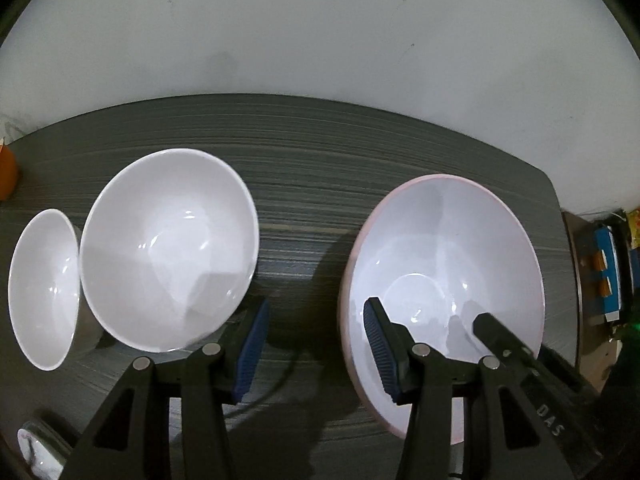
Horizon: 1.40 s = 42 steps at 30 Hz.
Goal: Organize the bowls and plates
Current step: 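Grasp the rim of the large pink bowl with the right tool, then carry the pink bowl with the right tool beside the plate stack and lower it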
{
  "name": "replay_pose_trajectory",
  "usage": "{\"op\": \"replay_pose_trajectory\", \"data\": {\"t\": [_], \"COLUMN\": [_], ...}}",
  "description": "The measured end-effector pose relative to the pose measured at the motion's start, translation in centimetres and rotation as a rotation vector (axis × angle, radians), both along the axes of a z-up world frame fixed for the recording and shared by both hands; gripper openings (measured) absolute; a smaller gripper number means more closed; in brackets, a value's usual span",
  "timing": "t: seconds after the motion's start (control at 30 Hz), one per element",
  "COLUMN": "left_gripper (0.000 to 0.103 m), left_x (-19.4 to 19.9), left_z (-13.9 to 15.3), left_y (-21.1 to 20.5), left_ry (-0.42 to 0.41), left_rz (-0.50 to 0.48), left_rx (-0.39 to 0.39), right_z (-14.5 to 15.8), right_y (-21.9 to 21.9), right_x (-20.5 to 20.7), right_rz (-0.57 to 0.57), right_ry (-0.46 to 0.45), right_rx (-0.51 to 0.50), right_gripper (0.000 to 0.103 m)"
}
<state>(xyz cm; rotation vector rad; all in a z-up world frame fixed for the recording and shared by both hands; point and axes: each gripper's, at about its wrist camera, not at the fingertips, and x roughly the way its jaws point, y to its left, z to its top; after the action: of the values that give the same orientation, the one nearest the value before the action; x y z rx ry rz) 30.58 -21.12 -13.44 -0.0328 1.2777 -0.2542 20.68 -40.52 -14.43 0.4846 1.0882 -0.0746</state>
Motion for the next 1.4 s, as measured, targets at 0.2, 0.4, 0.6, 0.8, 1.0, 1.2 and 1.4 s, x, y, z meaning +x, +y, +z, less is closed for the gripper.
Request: {"op": "replay_pose_trajectory", "data": {"t": [0.2,0.4,0.6,0.8,1.0,1.2,1.4], "left_gripper": [0.017,0.017,0.017,0.017,0.017,0.017,0.017], "left_x": [-0.7,-2.5,-5.7,-9.2,-13.3,-17.5,-20.2], "left_z": [0.4,1.7,4.2,6.5,7.7,8.5,8.0], "left_y": [0.1,1.0,3.1,6.4,9.8,12.8,15.2], "left_ry": [-0.001,-0.015,-0.033,-0.037,-0.023,-0.024,0.002], "left_rz": [-0.038,-0.043,-0.047,-0.043,-0.028,0.012,0.021], "left_rx": [-0.048,-0.048,-0.042,-0.023,-0.016,-0.018,-0.023], "right_z": [-0.3,0.8,2.1,4.3,5.9,6.9,6.1], "right_y": [0.6,1.7,1.8,4.4,7.8,11.2,13.5], "right_x": [-0.2,-1.5,-2.8,-6.1,-9.9,-13.6,-16.6], "right_rz": [0.005,0.001,0.000,0.018,0.054,0.091,0.112], "right_ry": [0.012,0.002,0.001,-0.004,0.008,0.003,0.029], "right_rx": [0.014,0.012,0.037,0.050,0.062,0.069,0.073], "right_gripper": [0.021,0.021,0.021,0.021,0.021,0.023,0.023]}}
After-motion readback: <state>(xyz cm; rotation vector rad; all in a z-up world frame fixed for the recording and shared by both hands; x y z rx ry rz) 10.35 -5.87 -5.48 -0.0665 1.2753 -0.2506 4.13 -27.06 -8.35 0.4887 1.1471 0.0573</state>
